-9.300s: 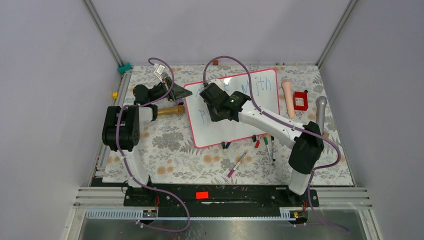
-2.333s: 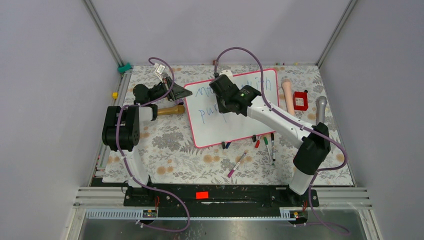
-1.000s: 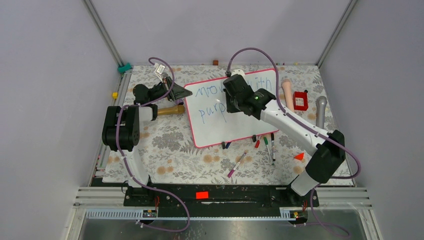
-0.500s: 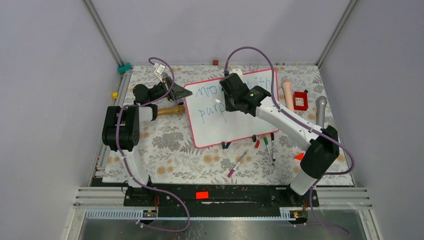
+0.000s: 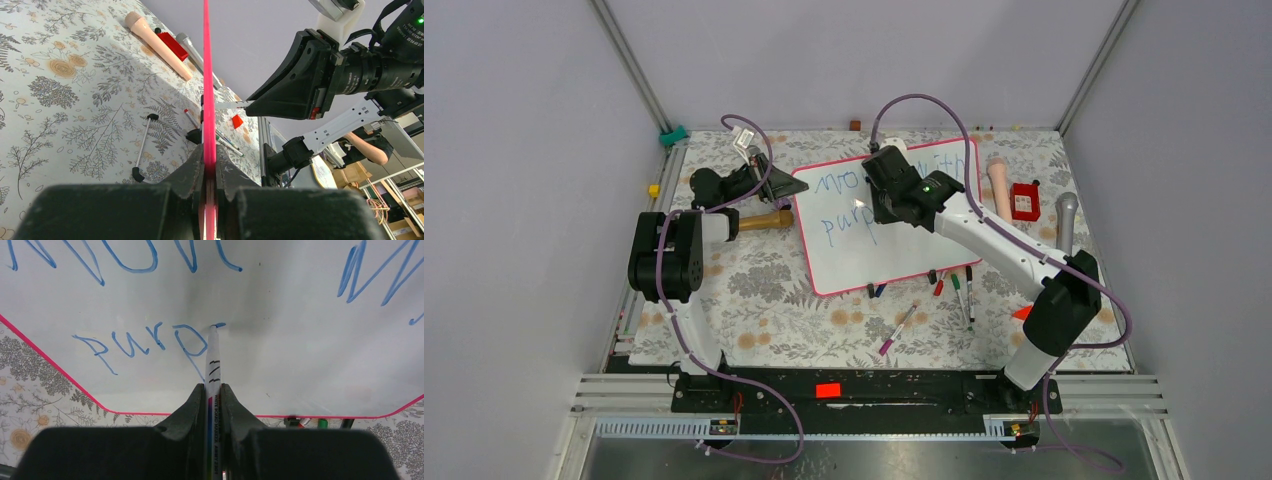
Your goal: Write a sentence on the whiteboard
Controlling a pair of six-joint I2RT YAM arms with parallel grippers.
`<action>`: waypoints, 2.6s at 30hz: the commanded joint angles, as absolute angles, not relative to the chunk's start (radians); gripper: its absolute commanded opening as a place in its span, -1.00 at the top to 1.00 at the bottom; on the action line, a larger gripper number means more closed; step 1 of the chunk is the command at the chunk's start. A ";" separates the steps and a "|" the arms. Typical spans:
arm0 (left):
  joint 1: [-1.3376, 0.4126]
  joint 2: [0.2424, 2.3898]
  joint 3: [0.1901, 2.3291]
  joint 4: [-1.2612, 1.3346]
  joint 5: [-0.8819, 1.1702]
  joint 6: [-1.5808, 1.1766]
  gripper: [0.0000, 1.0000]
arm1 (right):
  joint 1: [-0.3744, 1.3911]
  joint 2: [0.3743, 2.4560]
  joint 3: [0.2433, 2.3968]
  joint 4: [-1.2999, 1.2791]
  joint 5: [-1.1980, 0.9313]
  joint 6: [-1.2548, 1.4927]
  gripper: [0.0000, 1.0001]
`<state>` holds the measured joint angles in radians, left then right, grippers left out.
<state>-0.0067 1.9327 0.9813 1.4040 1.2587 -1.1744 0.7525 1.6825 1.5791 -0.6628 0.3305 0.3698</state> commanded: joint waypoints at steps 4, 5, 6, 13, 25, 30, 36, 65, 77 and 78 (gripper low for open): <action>-0.005 1.896 1.010 1.481 1.297 -1.169 1.00 | 0.748 1.678 1.534 -0.643 0.281 0.376 1.00; -0.004 1.896 1.011 1.480 1.297 -1.169 1.00 | 0.747 1.675 1.529 -0.648 0.281 0.377 1.00; -0.003 1.898 1.010 1.480 1.297 -1.169 1.00 | 0.748 1.673 1.526 -0.652 0.284 0.377 1.00; -0.003 1.902 1.012 1.481 1.297 -1.169 1.00 | 0.748 1.686 1.559 -0.715 0.394 0.373 1.00; -0.003 1.904 1.013 1.480 1.297 -1.170 1.00 | 0.739 1.756 1.694 -0.710 0.433 0.351 1.00; -0.003 1.905 1.014 1.481 1.296 -1.169 1.00 | 0.739 1.753 1.692 -0.675 0.375 0.354 1.00; -0.004 1.902 1.006 1.480 1.296 -1.167 1.00 | 0.738 1.725 1.641 -0.651 0.316 0.361 1.00; -0.002 1.907 1.008 1.480 1.295 -1.166 1.00 | 0.705 1.644 1.559 -0.595 0.386 0.345 1.00; -0.003 1.907 1.007 1.480 1.296 -1.162 1.00 | 0.705 1.626 1.513 -0.596 0.324 0.343 1.00; -0.002 1.909 1.009 1.480 1.297 -1.162 1.00 | 0.706 1.617 1.503 -0.596 0.327 0.341 1.00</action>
